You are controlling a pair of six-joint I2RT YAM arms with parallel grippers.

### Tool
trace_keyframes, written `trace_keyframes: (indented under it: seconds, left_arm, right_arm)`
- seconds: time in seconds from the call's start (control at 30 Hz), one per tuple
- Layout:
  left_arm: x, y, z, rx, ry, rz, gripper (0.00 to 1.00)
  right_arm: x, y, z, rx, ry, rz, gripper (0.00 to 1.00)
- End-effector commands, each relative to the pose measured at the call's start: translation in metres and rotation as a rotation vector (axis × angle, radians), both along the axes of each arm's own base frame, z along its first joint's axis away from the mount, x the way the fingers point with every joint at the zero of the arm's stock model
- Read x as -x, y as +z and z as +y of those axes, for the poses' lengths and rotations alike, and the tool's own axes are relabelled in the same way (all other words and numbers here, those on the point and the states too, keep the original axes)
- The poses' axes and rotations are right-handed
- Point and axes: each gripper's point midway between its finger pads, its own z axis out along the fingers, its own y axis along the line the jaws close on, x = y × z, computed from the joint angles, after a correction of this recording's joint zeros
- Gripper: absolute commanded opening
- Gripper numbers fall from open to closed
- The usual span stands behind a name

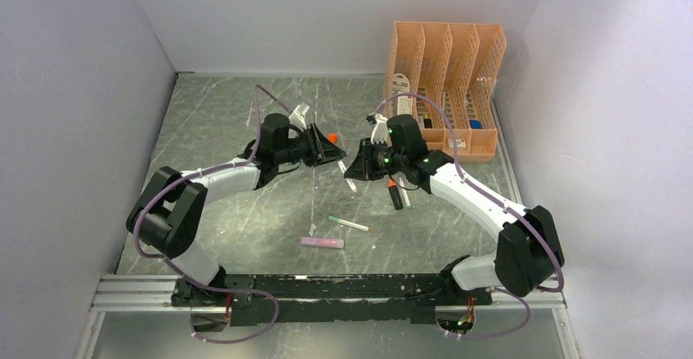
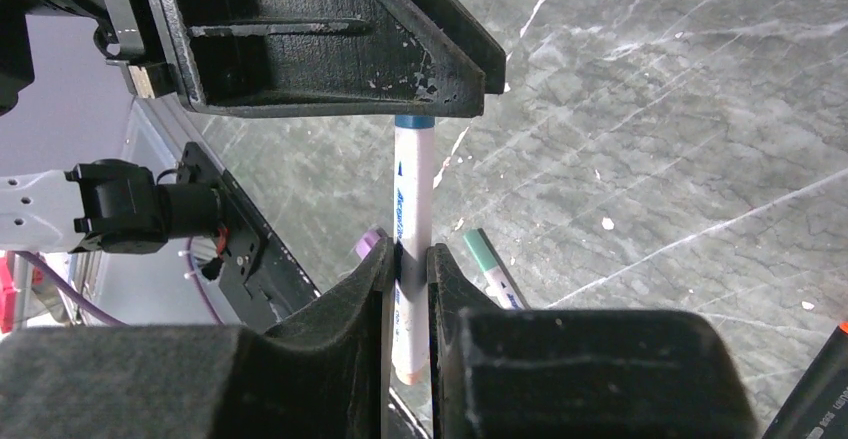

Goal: Open the pen caps

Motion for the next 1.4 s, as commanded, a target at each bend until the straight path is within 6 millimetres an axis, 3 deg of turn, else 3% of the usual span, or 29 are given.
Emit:
trace_keyframes:
  seconds: [0.0, 0.1, 0.2, 0.33, 0.43, 0.57, 0.67, 0.7, 0.9, 1.03, 1.13, 1.27, 1.37]
  left_arm:
    - [-0.006, 0.018, -0.011, 0.041, -0.017, -0.06, 0.34]
    - [-0.004, 0.019, -0.013, 0.05, -0.029, -0.056, 0.22]
    - [-0.002, 0.019, -0.016, 0.052, -0.04, -0.051, 0.12]
    - [0.0, 0.021, -0.019, 0.06, -0.053, -0.049, 0.1]
    - [0.001, 0.023, -0.022, 0.065, -0.057, -0.048, 0.09]
    - [0.001, 0.025, -0.024, 0.076, -0.063, -0.045, 0.08]
    - [-0.003, 0.024, -0.026, 0.068, -0.061, -0.05, 0.07]
    - [-0.007, 0.023, -0.026, 0.055, -0.056, -0.057, 0.07]
    - [-0.078, 0.036, -0.017, 0.028, 0.042, -0.125, 0.07]
    - [-0.143, 0.054, 0.009, -0.018, 0.15, -0.193, 0.07]
    - [-0.179, 0.065, 0.03, -0.026, 0.205, -0.207, 0.07]
    - [-0.184, 0.062, 0.039, -0.072, 0.186, -0.2, 0.07]
    - [-0.161, 0.049, 0.039, -0.117, 0.136, -0.177, 0.08]
  right_arm:
    - [0.0, 0.006, 0.0, -0.023, 0.0, -0.017, 0.05]
    - [-0.001, 0.002, 0.0, -0.016, -0.006, -0.011, 0.08]
    - [-0.004, -0.003, -0.001, -0.002, -0.013, -0.002, 0.19]
    - [-0.01, -0.013, 0.001, 0.014, -0.018, 0.011, 0.39]
    - [-0.014, -0.015, 0.005, 0.008, -0.014, 0.013, 0.41]
    - [-0.017, -0.022, 0.009, 0.009, -0.013, 0.025, 0.38]
    - [-0.014, -0.023, 0.01, 0.003, -0.002, 0.029, 0.06]
    - [-0.011, -0.024, 0.01, 0.005, 0.002, 0.032, 0.0]
    - [0.026, -0.036, 0.002, 0.046, 0.013, 0.077, 0.0]
    - [0.055, -0.042, -0.008, 0.049, -0.004, 0.116, 0.0]
    - [0.071, -0.038, -0.016, 0.039, -0.019, 0.124, 0.0]
    - [0.07, -0.031, -0.028, 0.08, -0.06, 0.093, 0.0]
    - [0.05, -0.038, -0.047, 0.221, -0.133, 0.058, 0.0]
